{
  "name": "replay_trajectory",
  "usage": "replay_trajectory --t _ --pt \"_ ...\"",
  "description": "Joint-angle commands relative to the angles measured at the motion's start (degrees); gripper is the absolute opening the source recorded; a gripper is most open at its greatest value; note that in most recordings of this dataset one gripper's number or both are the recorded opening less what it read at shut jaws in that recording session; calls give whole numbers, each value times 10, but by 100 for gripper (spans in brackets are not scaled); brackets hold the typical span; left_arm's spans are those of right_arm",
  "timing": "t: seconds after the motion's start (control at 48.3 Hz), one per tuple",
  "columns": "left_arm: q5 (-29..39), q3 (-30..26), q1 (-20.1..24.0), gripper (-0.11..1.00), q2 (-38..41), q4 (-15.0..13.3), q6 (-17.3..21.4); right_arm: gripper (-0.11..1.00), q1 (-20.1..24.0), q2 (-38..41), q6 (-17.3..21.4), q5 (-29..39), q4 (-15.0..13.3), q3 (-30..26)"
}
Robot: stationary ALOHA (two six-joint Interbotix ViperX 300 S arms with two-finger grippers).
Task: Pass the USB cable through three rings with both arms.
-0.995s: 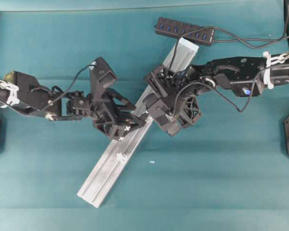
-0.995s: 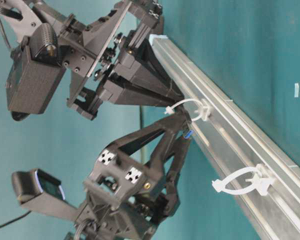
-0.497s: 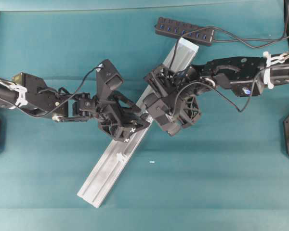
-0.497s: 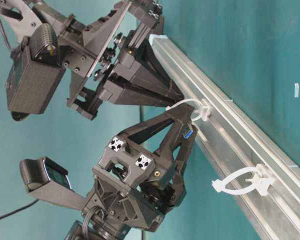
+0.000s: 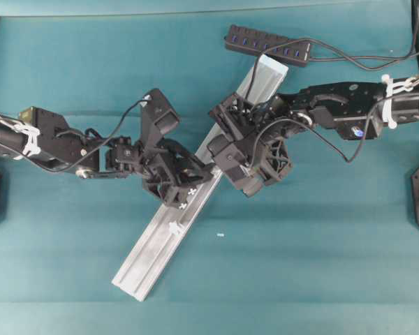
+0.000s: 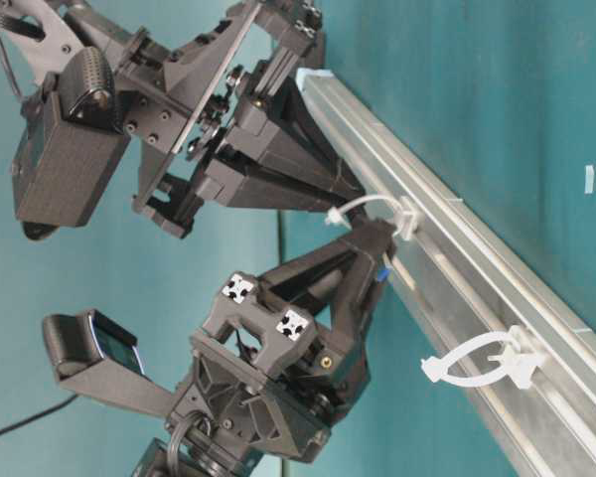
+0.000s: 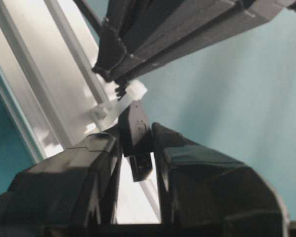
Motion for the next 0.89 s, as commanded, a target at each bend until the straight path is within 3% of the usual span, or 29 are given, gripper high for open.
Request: replay_trajectory --t 0.0,0.58,0.663,0.87 --pt "-4 -6 -5 18 -6 3 1 10 -1 -4 6 -2 2 -6" --pt "12 -9 -16 18 -8 3 -9 11 2 -4 18 11 2 -3" --pt "25 -10 -17 18 -12 3 -10 20 2 -4 22 19 3 -3" --pt "70 -13 -16 16 -33 1 -10 73 -2 -6 43 20 1 -2"
